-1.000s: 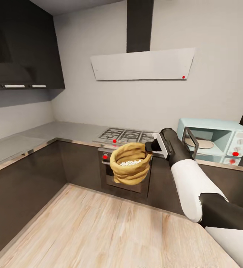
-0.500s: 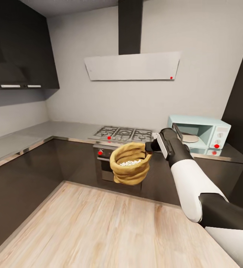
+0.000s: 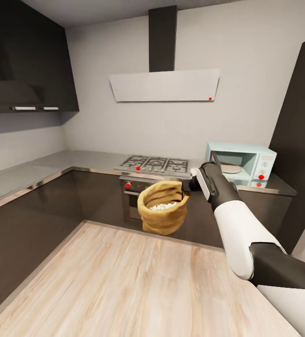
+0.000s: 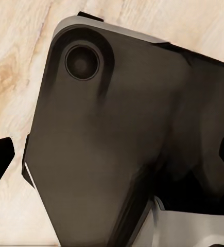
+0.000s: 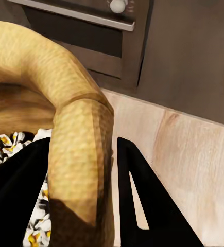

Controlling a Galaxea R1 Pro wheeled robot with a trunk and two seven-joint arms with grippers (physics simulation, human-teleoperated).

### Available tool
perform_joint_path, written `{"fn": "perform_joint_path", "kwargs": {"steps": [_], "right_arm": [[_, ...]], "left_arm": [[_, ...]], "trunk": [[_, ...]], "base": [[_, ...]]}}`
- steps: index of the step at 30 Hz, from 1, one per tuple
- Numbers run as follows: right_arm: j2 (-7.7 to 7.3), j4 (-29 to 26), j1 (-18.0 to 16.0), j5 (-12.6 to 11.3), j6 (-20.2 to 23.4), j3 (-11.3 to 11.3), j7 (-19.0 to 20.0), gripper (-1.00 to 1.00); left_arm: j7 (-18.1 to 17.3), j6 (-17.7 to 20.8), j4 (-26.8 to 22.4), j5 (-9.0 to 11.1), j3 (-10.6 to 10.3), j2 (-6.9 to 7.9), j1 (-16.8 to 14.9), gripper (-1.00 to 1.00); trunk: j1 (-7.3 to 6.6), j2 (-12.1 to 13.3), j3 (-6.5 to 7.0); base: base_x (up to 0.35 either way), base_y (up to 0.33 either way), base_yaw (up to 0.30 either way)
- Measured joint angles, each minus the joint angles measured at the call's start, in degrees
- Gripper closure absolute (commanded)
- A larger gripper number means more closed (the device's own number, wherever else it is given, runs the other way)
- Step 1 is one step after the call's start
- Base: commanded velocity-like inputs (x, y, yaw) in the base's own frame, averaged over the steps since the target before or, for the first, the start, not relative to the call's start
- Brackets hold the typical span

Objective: In the kitchen, take the popcorn bag from the countertop, put it into the microwave, and heat it until the popcorn is cooked so the cooked popcorn ends up inside the bag.

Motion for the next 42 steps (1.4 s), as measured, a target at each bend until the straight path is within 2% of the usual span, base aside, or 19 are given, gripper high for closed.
{"fn": "perform_joint_path", "kwargs": {"steps": [9,42], "right_arm": [[-0.08,1.11,0.00,0.37,0.02,0.00,-0.50,1.00],[-0.24,1.28,0.01,0.68,0.03,-0.08,-0.87,1.00]], "left_arm": [[0.00,0.01,-0.01,0.03,-0.02,0.07,-0.01,-1.00],[0.00,0.03,-0.02,0.03,-0.08,0.07,-0.03,-1.00]], "trunk": [[-0.03,0.00,0.00],[-0.04,0.00,0.00]], "base": [[-0.190,0.000,-0.032],[0.000,0.000,-0.241]]}}
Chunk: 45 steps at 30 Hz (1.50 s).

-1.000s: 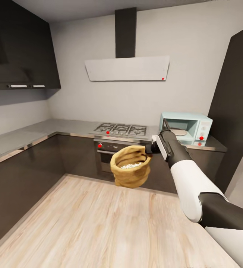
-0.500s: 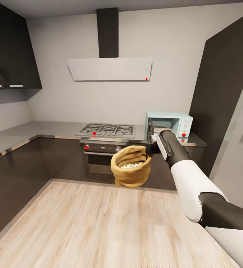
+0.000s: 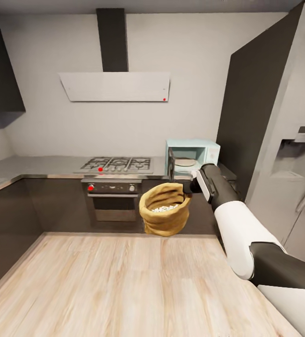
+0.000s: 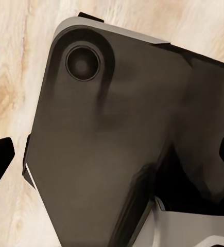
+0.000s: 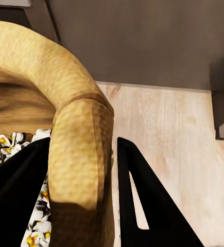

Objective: In the kitchen, take the popcorn bag from the countertop, put it into the microwave, and heat it until the popcorn is cooked so the cooked popcorn ends up inside the bag.

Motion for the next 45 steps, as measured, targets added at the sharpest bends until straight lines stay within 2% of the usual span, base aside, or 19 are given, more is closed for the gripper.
{"fn": "perform_joint_path", "kwargs": {"steps": [15,31,45], "right_arm": [[-0.62,-0.03,0.00,0.00,0.00,-0.01,0.07,1.00],[-0.66,-0.02,0.00,-0.02,0.00,0.04,0.07,1.00],[-0.65,0.04,-0.01,-0.19,-0.02,0.04,0.51,1.00]], "left_arm": [[0.00,0.00,0.00,0.00,0.08,0.00,0.02,-1.00],[0.00,0.00,0.00,0.00,0.08,0.00,0.01,-1.00],[0.00,-0.02,0.01,0.01,0.08,0.00,0.02,-1.00]], "trunk": [[0.00,0.00,0.00],[0.00,0.00,0.00],[0.00,0.00,0.00]], "base": [[0.000,0.000,-0.242],[0.000,0.000,-0.241],[0.000,0.000,-0.017]]}}
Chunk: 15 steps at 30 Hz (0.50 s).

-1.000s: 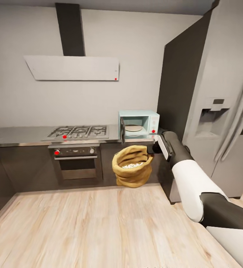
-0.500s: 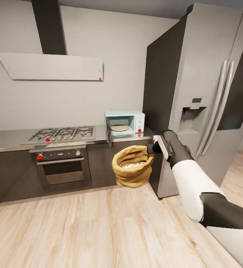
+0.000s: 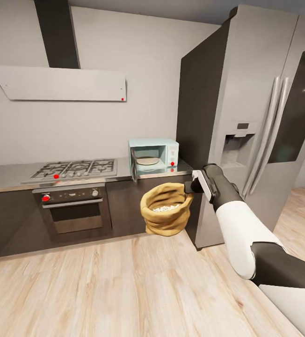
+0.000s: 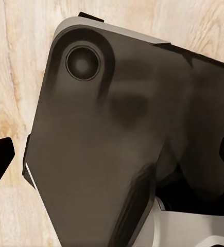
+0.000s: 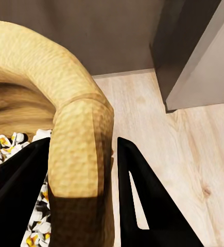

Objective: In the kitchen, take the popcorn bag from the countertop, put it into the microwave, and heat it until the popcorn is cooked so the cooked popcorn ends up inside the bag.

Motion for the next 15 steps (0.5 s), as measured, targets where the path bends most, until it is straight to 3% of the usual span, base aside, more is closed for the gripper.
{"fn": "perform_joint_path", "kwargs": {"steps": [10,15], "right_arm": [[0.00,-0.02,0.00,0.15,0.00,0.03,-0.11,1.00],[0.02,0.00,0.00,0.18,0.00,0.04,-0.19,1.00]], "left_arm": [[0.00,0.00,-0.04,0.00,0.00,0.00,-0.01,-1.00],[0.00,0.08,0.00,-0.01,-0.16,0.00,0.01,-1.00]], "trunk": [[0.00,0.00,0.00],[-0.03,0.00,0.00]], "base": [[0.001,0.000,0.000],[0.307,0.000,0.000]]}}
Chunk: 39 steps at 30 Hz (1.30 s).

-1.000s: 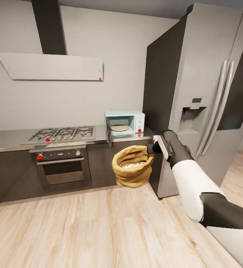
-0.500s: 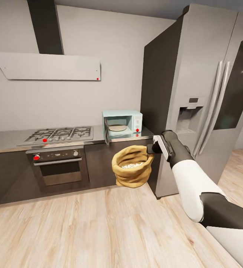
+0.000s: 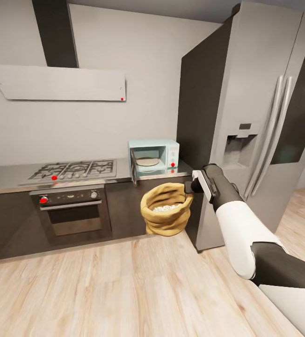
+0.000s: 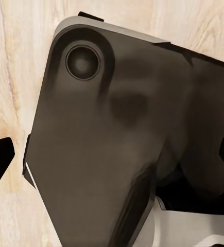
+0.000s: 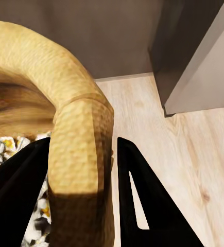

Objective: In the kitchen, take the popcorn bag from the countertop, put it into the microwave, and heat it until the popcorn is cooked so the cooked popcorn ends up inside the bag.

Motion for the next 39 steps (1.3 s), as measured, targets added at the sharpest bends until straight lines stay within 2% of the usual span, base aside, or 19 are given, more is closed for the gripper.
{"fn": "perform_joint_path", "kwargs": {"steps": [39], "right_arm": [[0.07,-0.09,0.00,-0.19,0.00,0.00,0.34,1.00]], "left_arm": [[0.00,0.00,0.00,0.00,0.07,0.00,-0.02,-1.00]], "trunk": [[0.00,0.00,0.00]], "base": [[0.320,0.000,0.000]]}}
